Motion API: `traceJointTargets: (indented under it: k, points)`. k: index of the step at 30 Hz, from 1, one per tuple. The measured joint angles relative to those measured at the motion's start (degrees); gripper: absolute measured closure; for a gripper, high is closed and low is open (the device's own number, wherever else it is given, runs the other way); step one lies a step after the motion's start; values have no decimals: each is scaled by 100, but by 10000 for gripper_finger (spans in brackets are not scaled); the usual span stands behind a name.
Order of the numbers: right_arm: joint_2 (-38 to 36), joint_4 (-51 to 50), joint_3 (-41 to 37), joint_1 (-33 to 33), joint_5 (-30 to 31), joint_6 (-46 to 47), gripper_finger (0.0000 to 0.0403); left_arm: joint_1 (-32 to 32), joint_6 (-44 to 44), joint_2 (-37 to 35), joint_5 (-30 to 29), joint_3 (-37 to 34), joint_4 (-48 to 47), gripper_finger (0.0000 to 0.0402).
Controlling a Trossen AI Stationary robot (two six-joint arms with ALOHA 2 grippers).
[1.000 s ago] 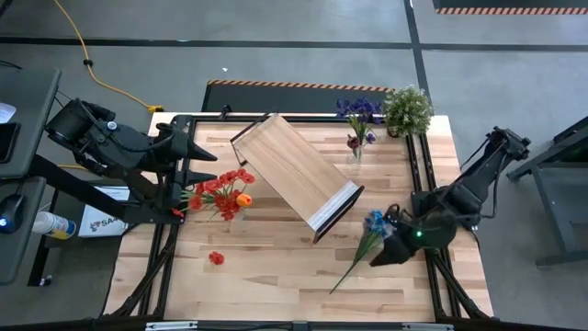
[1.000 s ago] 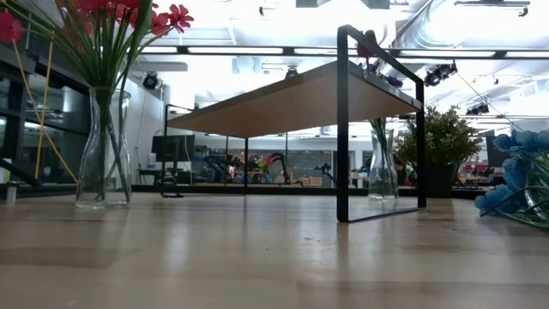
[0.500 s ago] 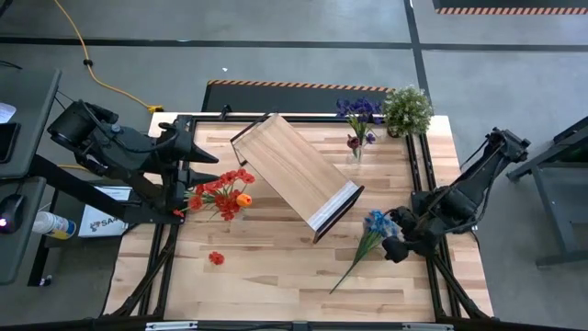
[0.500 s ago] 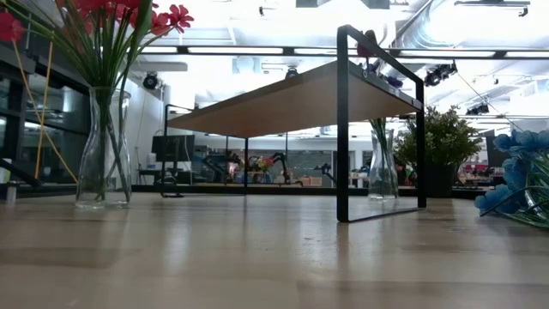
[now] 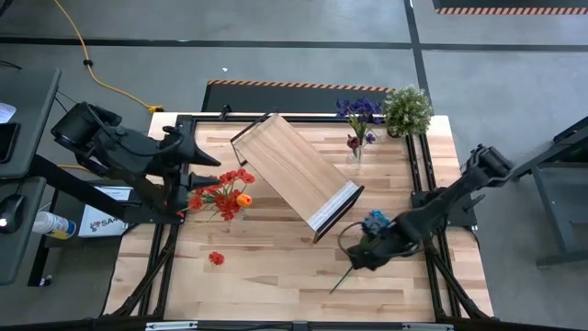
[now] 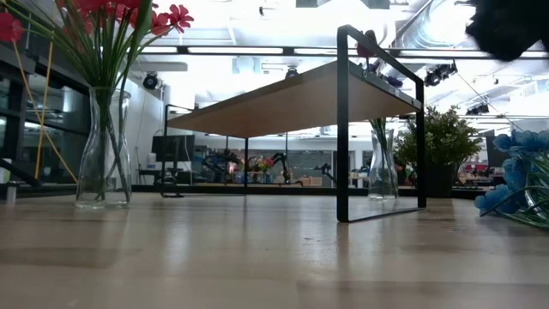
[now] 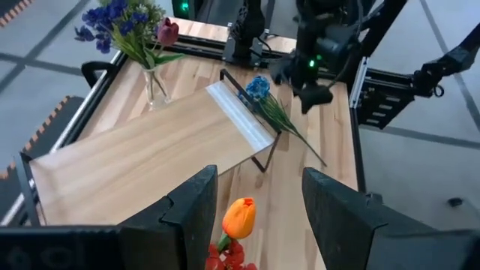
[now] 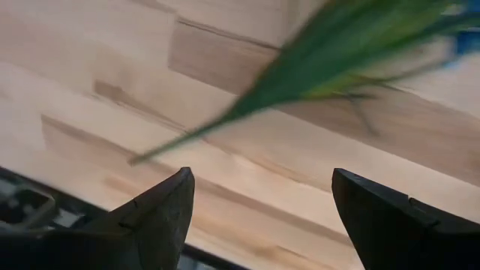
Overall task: Pick and place flowers into a vace then onto a shelf
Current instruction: Put the blue flowers into the top transparent vase
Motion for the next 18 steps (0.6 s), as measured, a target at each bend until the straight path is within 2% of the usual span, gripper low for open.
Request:
traceJointTargets:
  k: [5, 11, 18]
  points:
    - [497, 471, 0, -290, -64, -49, 100, 2, 443, -53, 2, 0, 0, 172]
    - [671, -7, 0, -303, -558, 63, 100, 2, 652, -212, 16, 0, 0, 172]
    - [673, -182, 0, -296, -411, 234, 100, 0, 644, -330, 277, 0, 0, 172]
